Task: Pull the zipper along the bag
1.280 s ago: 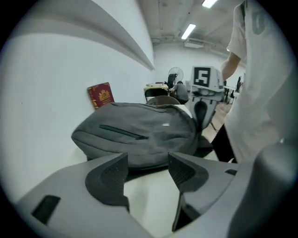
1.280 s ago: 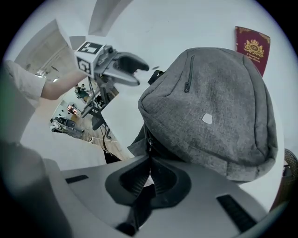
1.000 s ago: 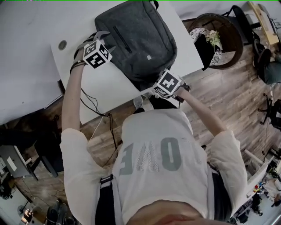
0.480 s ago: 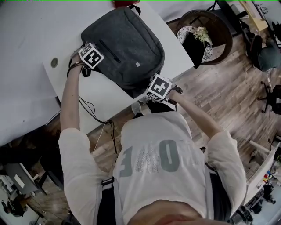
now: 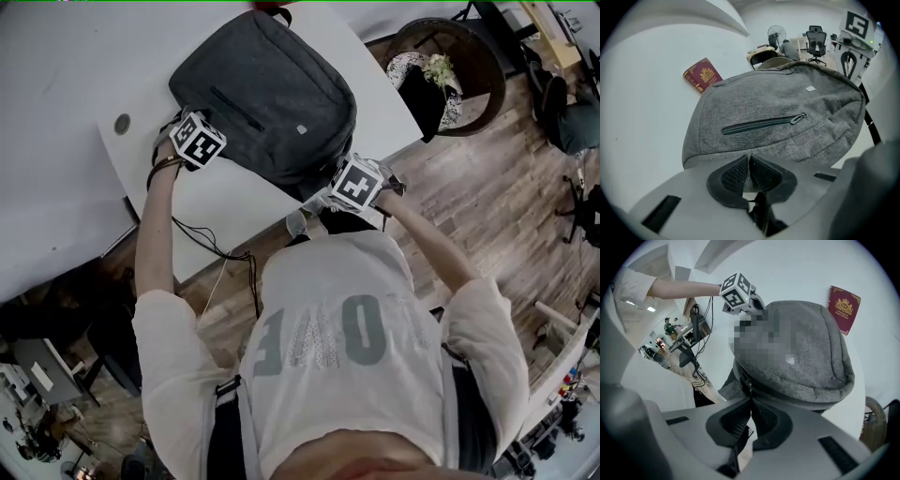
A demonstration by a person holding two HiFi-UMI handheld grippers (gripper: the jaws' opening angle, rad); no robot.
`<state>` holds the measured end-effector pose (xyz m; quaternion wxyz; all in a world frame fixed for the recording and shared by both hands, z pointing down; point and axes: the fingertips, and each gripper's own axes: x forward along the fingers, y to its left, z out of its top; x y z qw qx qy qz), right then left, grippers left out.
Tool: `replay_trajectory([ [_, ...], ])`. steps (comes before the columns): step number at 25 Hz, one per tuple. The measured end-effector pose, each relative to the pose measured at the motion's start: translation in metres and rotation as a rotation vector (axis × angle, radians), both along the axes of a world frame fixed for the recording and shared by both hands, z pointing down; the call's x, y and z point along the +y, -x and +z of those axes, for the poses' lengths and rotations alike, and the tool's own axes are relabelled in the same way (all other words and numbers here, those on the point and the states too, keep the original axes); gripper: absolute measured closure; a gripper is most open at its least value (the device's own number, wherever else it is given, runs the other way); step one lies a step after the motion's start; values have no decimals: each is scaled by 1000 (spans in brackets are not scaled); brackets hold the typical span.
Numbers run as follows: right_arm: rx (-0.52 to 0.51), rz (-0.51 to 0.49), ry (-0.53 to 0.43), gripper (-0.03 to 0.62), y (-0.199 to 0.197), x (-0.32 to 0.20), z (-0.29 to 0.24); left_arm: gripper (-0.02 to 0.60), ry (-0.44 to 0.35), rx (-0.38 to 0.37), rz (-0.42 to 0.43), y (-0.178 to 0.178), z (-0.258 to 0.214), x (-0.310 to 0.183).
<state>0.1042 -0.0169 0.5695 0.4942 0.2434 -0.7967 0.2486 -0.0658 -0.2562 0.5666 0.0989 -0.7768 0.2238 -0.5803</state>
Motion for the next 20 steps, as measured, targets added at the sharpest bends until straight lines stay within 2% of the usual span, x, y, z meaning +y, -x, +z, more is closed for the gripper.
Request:
replay_trajectory([
  [4,58,-35,-47,565,-20,-8,5,538,-2,-30,-14,25,-1,38],
  [6,102,-60,-78,565,-30,-17,5,540,21,-56,-8,38,0,63],
  [9,174,-101,-130,565,-46,-41,4,552,110,-135,3,64,4,111],
  [12,239,-120,-178,565,-66,-72,5,551,272,-299,0,107,32,168],
  [13,258,-125,-194,565,-71,-81,3,552,271,-286,-10,116,37,180],
  [17,349,-156,-272,565,-84,-116,2,551,215,-43,-207,123,22,198],
  [18,371,-157,-286,565,-88,-125,3,551,188,-20,-225,123,15,196],
  [20,406,-149,-305,565,-95,-144,3,551,105,-7,-199,117,-5,182],
])
